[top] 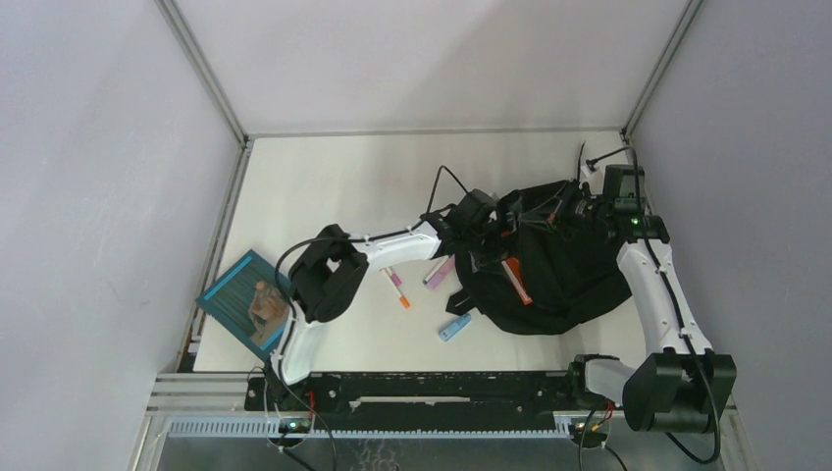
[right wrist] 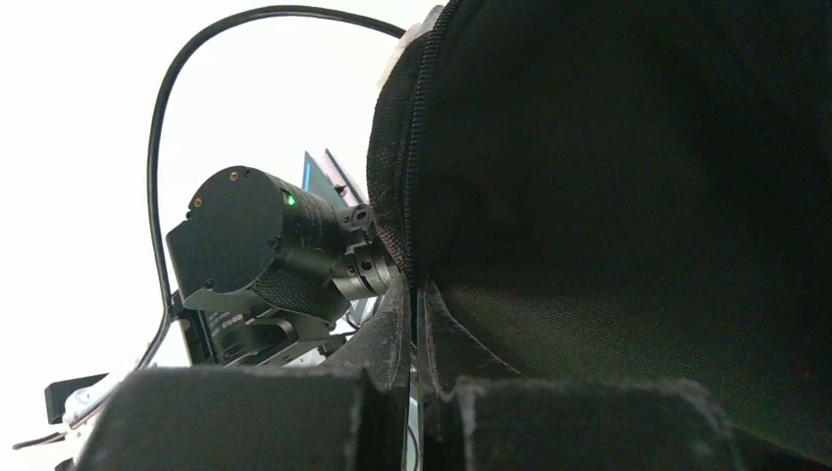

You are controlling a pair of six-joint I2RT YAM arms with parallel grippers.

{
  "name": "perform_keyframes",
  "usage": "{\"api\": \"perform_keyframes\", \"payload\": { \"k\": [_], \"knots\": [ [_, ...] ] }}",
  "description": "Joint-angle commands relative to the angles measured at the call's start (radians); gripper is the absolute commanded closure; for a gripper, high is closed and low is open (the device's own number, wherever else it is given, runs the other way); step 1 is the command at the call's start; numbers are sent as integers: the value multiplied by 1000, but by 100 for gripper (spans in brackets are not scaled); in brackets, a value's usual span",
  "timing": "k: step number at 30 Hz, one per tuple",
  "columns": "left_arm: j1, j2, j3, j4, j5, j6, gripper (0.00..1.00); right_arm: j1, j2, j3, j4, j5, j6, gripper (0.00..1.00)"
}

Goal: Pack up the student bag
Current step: Place the book in the student bag.

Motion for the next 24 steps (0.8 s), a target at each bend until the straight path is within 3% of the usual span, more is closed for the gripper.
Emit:
{"api": "perform_keyframes", "payload": {
  "k": [1, 8, 16, 20, 24],
  "knots": [
    [4, -91, 39, -90, 3, 105, 3, -4, -25, -12, 22, 6, -24, 100],
    [6, -189, -5, -191, 6, 194, 4, -26, -17, -14, 18, 14, -37, 100],
    [9, -332, -121, -302, -116, 206, 29, -52, -22, -14, -9, 72, -77, 100],
    [34, -348, -157, -336, -173, 197, 34, -52, 2, -11, -17, 189, -101, 99],
    [61, -330, -158, -326, -194, 221, 24, -51, 37, -2, -31, 296, -121, 80]
  ]
}}
